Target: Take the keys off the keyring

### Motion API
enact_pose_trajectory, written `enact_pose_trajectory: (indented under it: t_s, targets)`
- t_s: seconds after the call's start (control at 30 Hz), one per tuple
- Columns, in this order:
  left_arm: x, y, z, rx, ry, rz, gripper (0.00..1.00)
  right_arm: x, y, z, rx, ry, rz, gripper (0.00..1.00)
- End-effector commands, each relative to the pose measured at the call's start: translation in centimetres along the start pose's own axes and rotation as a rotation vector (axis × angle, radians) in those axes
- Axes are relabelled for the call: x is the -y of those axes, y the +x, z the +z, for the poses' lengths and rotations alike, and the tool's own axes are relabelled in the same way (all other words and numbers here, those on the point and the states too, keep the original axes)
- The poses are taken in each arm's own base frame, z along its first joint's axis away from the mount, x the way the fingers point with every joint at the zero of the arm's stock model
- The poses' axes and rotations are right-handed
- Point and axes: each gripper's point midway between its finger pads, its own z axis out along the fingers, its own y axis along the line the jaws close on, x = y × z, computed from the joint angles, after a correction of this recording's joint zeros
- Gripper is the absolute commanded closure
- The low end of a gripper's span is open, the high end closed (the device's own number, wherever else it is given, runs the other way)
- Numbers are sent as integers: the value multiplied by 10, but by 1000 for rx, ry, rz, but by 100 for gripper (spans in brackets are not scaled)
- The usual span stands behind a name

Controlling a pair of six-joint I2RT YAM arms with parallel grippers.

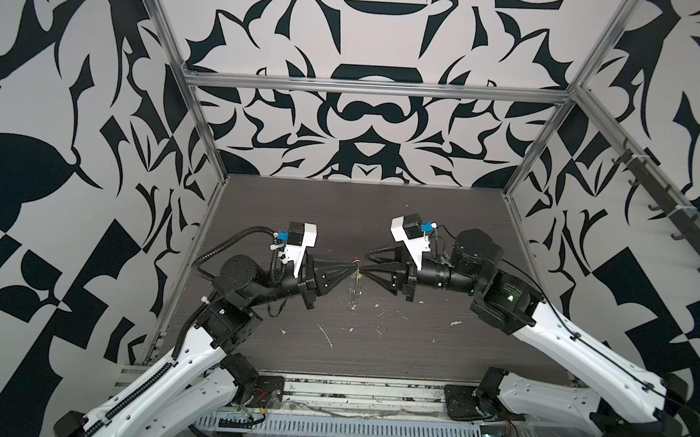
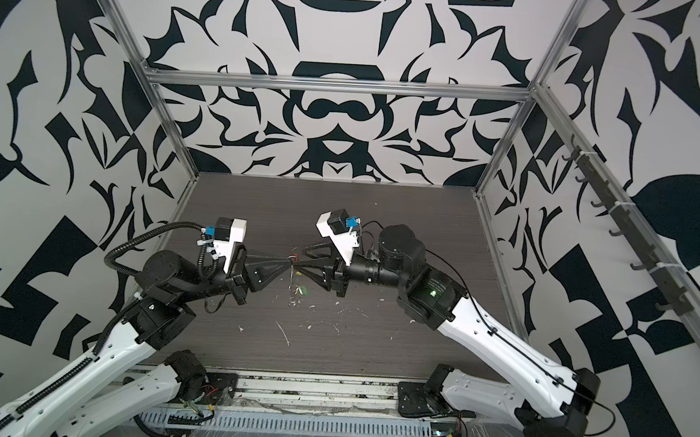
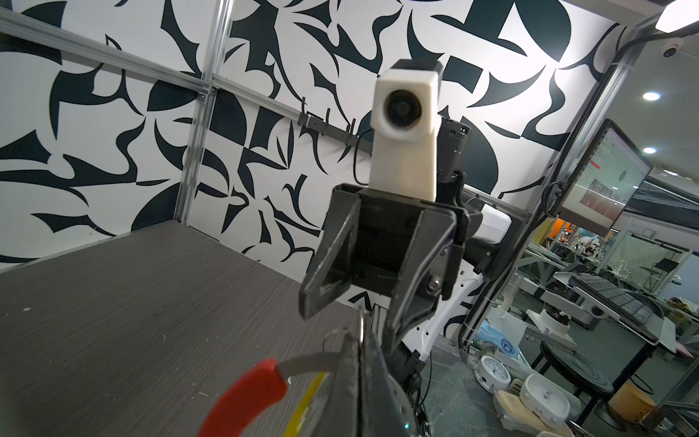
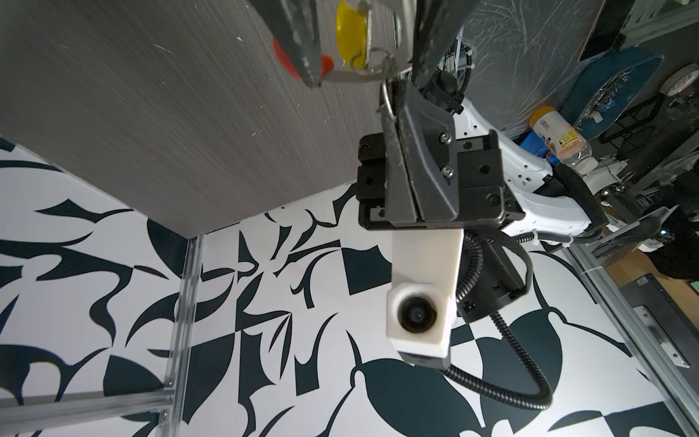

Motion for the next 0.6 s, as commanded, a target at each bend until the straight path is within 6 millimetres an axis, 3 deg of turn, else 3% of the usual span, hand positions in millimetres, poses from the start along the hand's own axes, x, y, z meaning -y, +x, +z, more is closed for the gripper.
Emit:
enact_pose_trajectory:
  t_s: [0.0,0.3,0.57]
  targets:
    - [16,-17,-3,43,46,56,100,-17,-28,-5,103,-69,-23,60]
    - [14,-18,-4,56,30,58,100,-22,-23,-1,85,-123,15,82]
    - [15,-24,-6,73,18,65,100,-20,-15,0,72,-121,41,87]
